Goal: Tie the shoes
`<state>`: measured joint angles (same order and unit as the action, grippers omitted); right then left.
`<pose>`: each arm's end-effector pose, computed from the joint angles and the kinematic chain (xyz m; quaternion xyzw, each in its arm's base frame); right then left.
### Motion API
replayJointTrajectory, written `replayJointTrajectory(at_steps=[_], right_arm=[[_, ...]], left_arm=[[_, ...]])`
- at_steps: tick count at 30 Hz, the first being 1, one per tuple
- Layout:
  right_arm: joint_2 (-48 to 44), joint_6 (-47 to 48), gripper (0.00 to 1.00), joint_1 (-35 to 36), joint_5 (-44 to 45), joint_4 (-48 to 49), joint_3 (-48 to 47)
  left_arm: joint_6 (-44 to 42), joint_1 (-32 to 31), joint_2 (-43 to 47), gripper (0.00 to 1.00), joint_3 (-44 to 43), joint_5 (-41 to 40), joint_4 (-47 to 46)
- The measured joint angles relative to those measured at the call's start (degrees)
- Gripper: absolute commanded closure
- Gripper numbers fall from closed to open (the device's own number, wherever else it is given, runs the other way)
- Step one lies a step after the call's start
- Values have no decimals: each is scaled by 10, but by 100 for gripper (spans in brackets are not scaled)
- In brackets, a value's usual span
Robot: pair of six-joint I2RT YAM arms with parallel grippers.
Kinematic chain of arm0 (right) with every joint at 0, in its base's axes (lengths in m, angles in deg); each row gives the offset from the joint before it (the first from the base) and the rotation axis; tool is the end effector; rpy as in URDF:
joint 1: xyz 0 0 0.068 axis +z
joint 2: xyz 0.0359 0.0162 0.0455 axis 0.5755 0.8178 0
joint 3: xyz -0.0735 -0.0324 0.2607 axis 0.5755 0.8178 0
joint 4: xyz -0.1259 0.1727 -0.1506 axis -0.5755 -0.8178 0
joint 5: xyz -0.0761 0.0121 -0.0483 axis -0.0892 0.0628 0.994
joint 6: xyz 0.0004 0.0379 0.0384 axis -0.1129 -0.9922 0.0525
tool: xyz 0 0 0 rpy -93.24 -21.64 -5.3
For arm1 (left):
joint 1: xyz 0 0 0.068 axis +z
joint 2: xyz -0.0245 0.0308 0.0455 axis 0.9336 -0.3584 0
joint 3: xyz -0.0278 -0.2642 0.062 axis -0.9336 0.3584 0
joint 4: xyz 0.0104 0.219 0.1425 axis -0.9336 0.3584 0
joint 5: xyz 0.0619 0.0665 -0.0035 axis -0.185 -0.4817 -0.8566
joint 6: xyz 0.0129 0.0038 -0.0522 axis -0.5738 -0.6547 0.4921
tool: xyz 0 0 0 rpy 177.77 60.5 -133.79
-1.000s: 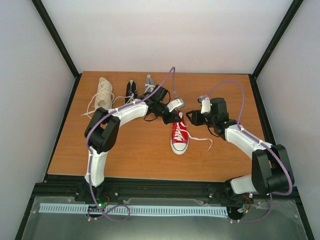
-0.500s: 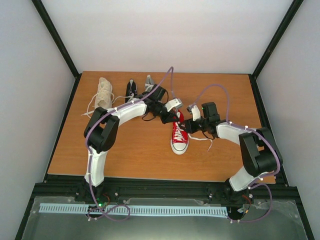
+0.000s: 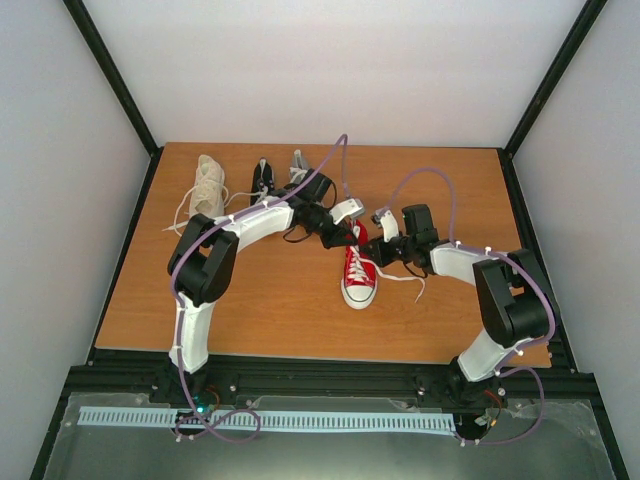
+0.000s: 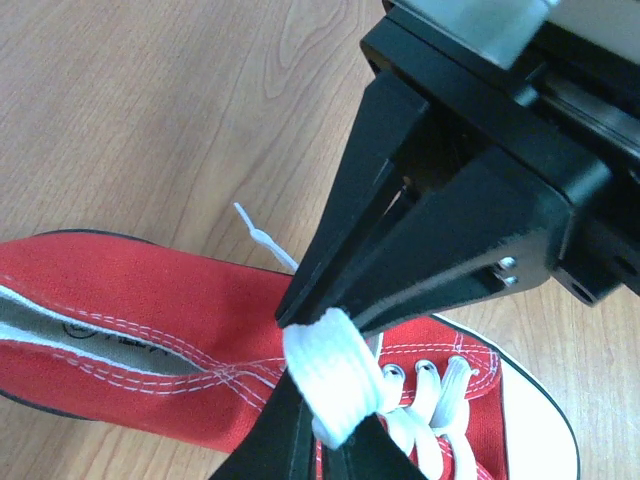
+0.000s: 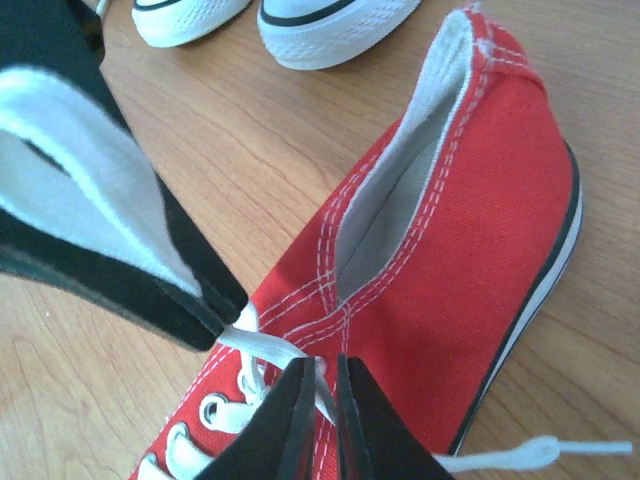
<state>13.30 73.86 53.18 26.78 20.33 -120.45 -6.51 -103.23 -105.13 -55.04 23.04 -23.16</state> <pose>0.2930 0.1166 0.1530 -0.2482 0.8581 0.3270 0.3084 0.3534 -0.2684 0.1911 0.4830 0.7674 -0.3662 0.2091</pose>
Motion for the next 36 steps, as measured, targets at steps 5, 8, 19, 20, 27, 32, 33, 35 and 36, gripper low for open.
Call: replayJointTrajectory(at_steps=[5, 8, 19, 20, 27, 32, 33, 35, 36], right_arm=[[-5, 9, 97, 0, 4, -5, 0], [-33, 11, 95, 0, 6, -14, 4], [-48, 33, 73, 0, 8, -13, 9], [-42, 33, 73, 0, 7, -14, 7], [-3, 40, 72, 0, -5, -14, -8], [15, 38, 92, 0, -7, -11, -13], [16, 40, 95, 0, -7, -11, -14], [16, 39, 96, 0, -6, -12, -14], [15, 40, 97, 0, -4, -12, -14]], left_arm=[[-1, 0, 0, 99, -5, 0, 3], [0, 1, 0, 99, -6, 0, 5], [0, 4, 0, 99, -22, 0, 12], [0, 4, 0, 99, -22, 0, 13], [0, 4, 0, 99, -23, 0, 16], [0, 4, 0, 99, -23, 0, 17], [0, 4, 0, 99, -23, 0, 19], [0, 4, 0, 99, -23, 0, 20], [0, 4, 0, 99, -23, 0, 21]])
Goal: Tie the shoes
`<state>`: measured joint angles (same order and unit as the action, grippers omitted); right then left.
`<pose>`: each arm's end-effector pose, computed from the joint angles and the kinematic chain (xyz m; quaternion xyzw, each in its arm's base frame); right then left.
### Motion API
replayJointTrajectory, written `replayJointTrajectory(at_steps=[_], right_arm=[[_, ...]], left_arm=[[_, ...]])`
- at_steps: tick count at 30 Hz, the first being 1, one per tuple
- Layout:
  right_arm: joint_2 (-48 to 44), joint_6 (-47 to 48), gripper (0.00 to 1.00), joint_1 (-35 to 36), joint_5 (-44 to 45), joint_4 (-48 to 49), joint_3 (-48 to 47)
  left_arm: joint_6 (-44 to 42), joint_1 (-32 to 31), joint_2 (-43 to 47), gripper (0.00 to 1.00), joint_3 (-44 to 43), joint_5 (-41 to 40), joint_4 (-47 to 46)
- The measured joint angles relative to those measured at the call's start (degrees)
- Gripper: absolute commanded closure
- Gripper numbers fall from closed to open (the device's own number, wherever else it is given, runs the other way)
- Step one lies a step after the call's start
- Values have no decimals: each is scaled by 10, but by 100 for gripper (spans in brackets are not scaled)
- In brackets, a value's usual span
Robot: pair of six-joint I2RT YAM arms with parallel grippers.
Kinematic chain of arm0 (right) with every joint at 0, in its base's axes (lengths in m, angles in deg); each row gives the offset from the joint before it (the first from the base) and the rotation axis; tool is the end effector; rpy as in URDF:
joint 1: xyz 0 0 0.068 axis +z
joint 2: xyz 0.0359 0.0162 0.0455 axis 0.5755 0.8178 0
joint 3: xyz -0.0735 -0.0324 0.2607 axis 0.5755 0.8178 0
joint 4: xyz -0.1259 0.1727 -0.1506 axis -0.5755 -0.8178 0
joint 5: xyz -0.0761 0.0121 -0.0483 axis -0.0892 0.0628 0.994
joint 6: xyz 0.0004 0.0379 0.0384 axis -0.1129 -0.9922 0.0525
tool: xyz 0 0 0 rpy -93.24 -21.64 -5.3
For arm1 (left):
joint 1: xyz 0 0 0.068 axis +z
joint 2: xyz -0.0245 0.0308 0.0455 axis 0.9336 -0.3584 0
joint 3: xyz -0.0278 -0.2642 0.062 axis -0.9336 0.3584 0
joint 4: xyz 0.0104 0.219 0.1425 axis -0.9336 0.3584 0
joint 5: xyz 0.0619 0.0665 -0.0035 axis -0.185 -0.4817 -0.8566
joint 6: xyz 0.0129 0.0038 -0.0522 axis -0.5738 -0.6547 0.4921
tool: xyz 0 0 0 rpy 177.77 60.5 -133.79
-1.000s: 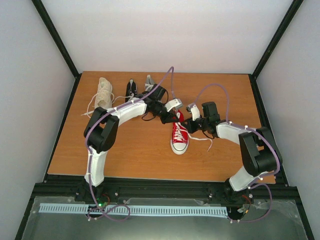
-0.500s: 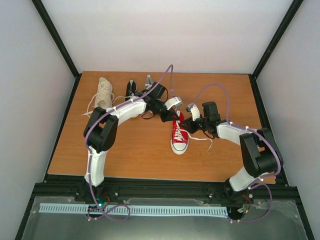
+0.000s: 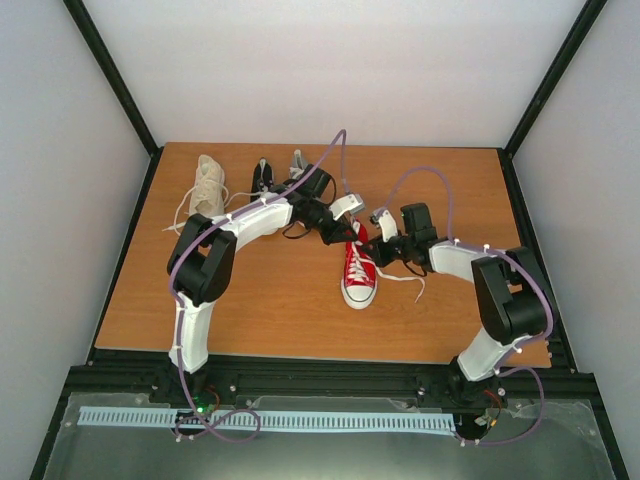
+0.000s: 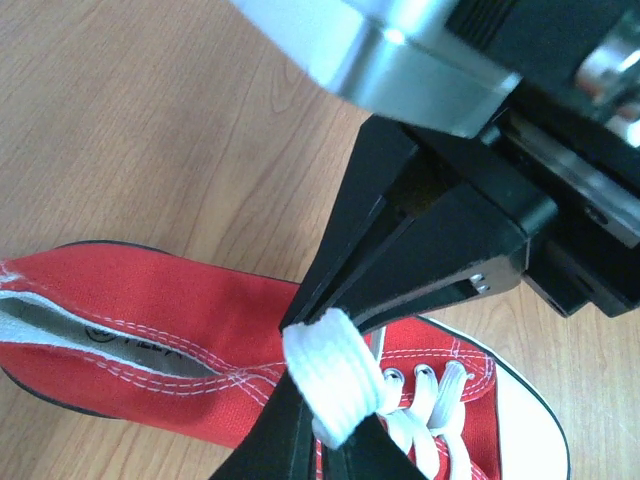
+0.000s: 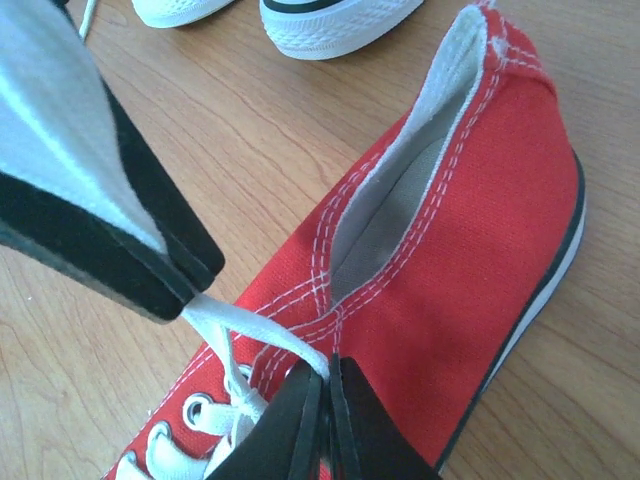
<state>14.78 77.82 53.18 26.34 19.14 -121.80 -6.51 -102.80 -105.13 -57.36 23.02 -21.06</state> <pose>0.2973 0.1183 0.1505 -0.2765 0.8523 0.3195 0.3084 0.3578 -0.2674 0.2012 0.4805 0.7685 -0.3654 0.2123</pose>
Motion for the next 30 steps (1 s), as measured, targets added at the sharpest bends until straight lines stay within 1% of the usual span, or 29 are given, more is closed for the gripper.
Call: replayJointTrajectory(at_steps=[5, 9, 13, 16, 19, 21, 23, 26, 30], right_arm=[[-41, -5, 97, 1, 27, -19, 5], [-110, -8, 97, 21, 51, -46, 12], [-154, -42, 97, 59, 45, -52, 38], [-156, -84, 97, 80, 45, -43, 68], [-147, -123, 89, 110, 47, -24, 79], [-136, -143, 79, 136, 39, -28, 79], [-131, -162, 73, 155, 41, -42, 79], [-142, -184, 70, 153, 70, -76, 79], [-199, -213, 64, 122, 115, -129, 80]], left_arm=[[0, 0, 0, 99, 0, -1, 1], [0, 0, 0, 99, -1, -3, 1], [0, 0, -1, 99, -6, 1, 3], [0, -2, -1, 99, -9, 10, 16], [-1, -5, -1, 99, -9, 15, 49], [-4, -4, -1, 99, -9, 5, 44], [-8, 0, -1, 99, -9, -3, 39], [-15, 3, -1, 99, -9, -8, 37], [-21, 3, -1, 99, -7, -14, 32]])
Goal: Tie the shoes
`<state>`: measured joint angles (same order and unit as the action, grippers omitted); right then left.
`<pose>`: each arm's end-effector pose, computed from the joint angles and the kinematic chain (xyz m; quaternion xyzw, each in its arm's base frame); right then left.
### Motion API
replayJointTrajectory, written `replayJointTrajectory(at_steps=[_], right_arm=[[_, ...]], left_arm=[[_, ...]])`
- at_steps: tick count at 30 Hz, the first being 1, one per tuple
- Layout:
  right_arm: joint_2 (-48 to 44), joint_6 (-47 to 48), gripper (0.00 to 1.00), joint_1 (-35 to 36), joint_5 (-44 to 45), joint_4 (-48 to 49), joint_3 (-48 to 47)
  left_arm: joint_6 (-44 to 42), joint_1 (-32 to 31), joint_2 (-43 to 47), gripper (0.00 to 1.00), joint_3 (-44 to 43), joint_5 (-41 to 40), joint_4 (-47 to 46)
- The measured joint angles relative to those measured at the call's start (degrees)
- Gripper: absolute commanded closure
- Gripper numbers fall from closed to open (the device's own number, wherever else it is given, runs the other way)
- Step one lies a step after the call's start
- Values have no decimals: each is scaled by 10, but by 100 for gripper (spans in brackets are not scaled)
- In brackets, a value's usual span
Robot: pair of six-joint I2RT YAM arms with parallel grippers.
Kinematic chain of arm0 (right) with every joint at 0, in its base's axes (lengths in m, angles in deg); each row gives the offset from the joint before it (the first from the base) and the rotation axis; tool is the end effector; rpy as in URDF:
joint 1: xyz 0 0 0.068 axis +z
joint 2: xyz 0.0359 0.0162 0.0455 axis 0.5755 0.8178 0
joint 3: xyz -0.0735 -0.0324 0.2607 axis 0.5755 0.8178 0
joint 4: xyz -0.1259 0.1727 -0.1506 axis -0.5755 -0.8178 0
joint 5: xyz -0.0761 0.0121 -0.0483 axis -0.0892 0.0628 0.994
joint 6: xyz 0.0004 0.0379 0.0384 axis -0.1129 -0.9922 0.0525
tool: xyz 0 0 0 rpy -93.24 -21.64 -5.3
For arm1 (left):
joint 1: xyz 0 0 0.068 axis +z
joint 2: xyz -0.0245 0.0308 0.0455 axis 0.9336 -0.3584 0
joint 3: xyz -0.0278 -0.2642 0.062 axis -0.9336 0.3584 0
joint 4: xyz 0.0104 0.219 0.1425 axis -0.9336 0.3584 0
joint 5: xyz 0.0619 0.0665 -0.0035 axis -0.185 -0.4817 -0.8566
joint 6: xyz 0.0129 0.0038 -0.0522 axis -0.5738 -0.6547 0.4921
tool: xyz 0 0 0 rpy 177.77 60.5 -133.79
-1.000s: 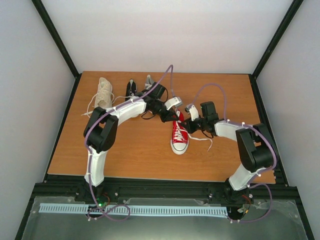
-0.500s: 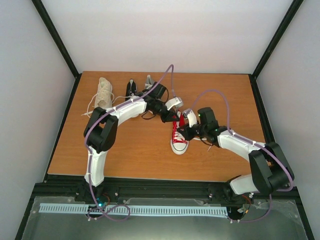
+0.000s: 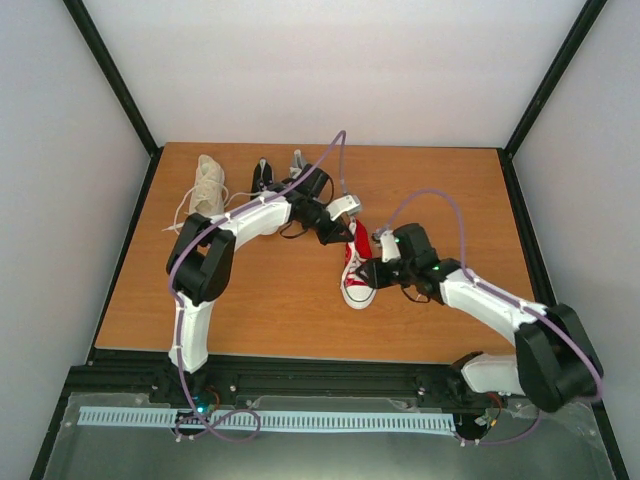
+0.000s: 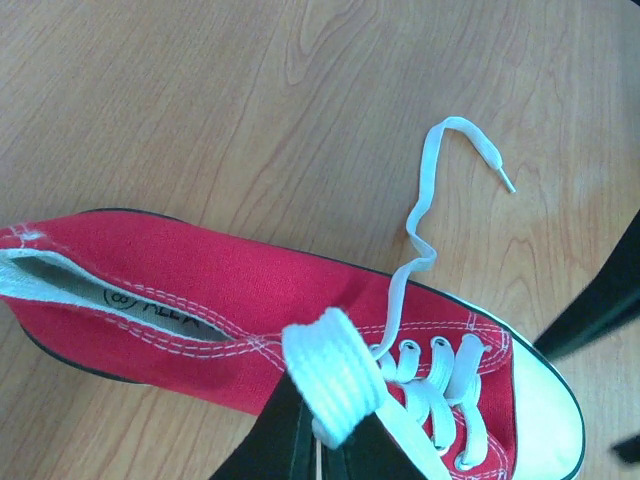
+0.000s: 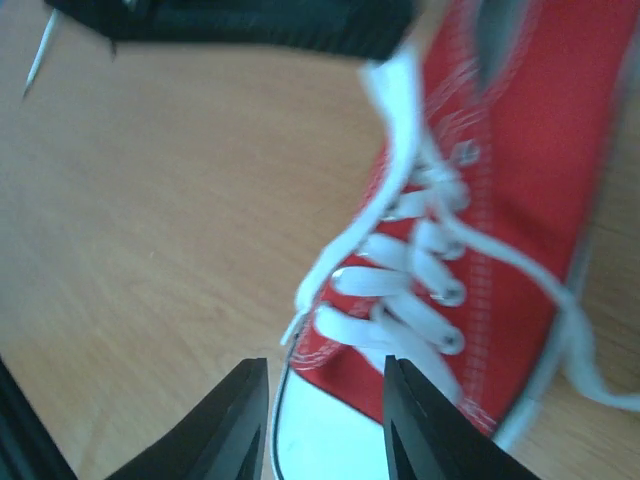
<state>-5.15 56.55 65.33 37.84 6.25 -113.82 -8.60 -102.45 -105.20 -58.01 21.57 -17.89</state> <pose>0.2140 0.1409 0.1853 -0.1744 0.9019 0.3130 0.2412 0.3575 -0.2631 0.2007 0.4871 0.7747 -0.3492 0.2019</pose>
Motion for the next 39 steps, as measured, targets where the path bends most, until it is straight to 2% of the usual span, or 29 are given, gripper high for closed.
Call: replayJointTrajectory(at_steps=[3, 8, 10, 12, 14, 16, 17, 20, 22, 26, 28, 31, 35, 39], right_arm=[[-55, -24, 55, -27, 36, -34, 0], [-110, -82, 23, -100, 147, -117, 3], [-108, -103, 18, -136, 181, -138, 16], [-104, -121, 18, -161, 205, -156, 42], [-93, -135, 22, -170, 215, -167, 65], [-74, -140, 33, -171, 217, -168, 81], [-63, -141, 43, -172, 217, -167, 86], [-42, -147, 79, -173, 225, -142, 81], [-30, -147, 94, -175, 229, -128, 80], [-2, -130, 97, -182, 221, -109, 66], [25, -111, 97, -184, 186, -96, 38], [69, -96, 97, -185, 83, -48, -23], [111, -114, 97, -173, -75, 78, -116], [151, -128, 97, -143, -153, 139, -188]], left_arm=[[-3, 0, 0, 99, 4, -1, -5], [-11, 0, 0, 99, 15, 0, -8], [-13, 0, 0, 99, 19, 0, -8], [-15, 0, 0, 99, 22, 0, -8], [-17, -1, 1, 99, 26, -1, -8], [-19, -1, 1, 99, 27, -1, -8], [-20, -2, 1, 99, 28, -1, -8], [-22, -3, 1, 99, 30, -1, -9], [-22, -4, 2, 99, 30, -1, -9], [-26, -4, 8, 99, 34, -3, -9], [-27, -4, 11, 99, 34, -6, -9], [-27, -4, 13, 99, 34, -11, -10], [-27, -4, 14, 99, 35, -12, -10], [-28, -4, 21, 99, 38, -12, -10]])
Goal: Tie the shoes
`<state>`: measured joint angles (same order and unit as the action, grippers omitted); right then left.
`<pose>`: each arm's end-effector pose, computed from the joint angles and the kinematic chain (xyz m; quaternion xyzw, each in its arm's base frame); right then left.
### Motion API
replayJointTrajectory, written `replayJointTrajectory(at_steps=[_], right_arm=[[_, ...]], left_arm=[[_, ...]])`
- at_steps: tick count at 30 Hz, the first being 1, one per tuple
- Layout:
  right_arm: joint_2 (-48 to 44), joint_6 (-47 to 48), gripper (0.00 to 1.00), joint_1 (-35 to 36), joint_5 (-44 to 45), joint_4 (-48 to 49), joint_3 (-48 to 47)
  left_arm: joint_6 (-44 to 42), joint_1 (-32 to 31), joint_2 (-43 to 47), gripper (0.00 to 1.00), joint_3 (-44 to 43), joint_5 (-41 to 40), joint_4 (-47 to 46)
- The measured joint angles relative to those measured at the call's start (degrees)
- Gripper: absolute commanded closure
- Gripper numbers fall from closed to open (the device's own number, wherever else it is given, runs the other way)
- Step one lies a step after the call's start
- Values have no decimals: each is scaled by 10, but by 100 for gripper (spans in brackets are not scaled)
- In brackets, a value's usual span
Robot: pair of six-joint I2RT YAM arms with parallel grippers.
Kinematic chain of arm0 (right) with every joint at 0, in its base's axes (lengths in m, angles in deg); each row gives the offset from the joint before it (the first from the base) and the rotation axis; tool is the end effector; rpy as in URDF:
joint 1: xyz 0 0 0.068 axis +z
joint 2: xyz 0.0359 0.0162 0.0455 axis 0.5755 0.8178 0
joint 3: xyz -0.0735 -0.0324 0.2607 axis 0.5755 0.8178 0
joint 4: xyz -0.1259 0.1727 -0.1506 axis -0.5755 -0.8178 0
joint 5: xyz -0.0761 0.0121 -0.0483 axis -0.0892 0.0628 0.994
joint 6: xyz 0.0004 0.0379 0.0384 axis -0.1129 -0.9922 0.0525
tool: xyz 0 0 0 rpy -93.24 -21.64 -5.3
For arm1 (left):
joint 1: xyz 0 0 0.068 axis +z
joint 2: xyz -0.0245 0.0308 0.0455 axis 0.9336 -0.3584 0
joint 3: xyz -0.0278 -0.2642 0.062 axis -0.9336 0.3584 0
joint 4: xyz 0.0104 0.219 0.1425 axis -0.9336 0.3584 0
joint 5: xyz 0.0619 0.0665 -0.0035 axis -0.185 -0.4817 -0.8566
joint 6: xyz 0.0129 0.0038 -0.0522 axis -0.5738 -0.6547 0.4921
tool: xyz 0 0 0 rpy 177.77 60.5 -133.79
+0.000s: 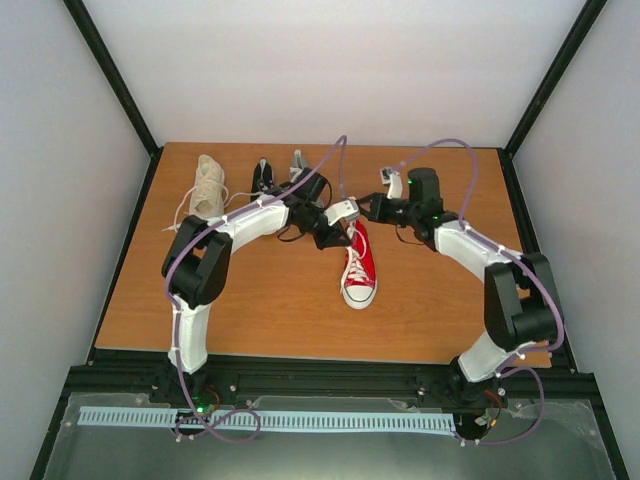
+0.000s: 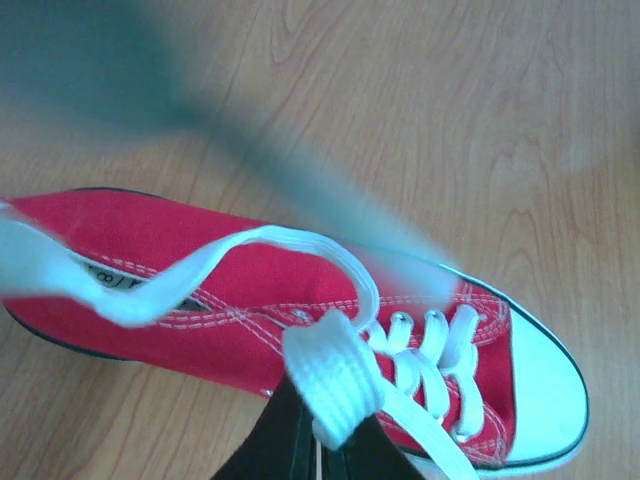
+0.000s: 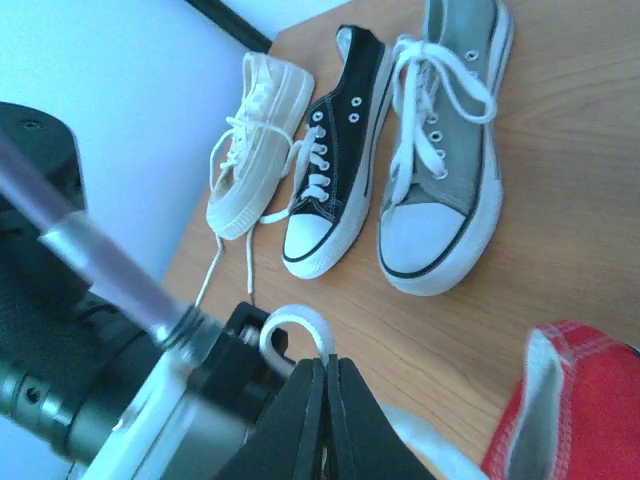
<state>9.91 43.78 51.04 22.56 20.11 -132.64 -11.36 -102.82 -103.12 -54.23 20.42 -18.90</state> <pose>0.3282 0.1166 0.2363 -0.0610 0.8347 0.4467 0.3161 0.3469 -0.2587 0.1969 0.5064 0.7672 -0.3358 0.2053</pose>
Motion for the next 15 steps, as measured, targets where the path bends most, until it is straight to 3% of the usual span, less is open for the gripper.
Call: replayJointTrajectory(at_steps=[7, 15], right_arm=[[66, -35, 96, 38, -30, 35, -21], [86, -47, 64, 38, -27, 22, -23]], left_arm=[[-4, 1, 13, 99, 4, 1, 0], [-4, 1, 16, 99, 14, 2, 0]])
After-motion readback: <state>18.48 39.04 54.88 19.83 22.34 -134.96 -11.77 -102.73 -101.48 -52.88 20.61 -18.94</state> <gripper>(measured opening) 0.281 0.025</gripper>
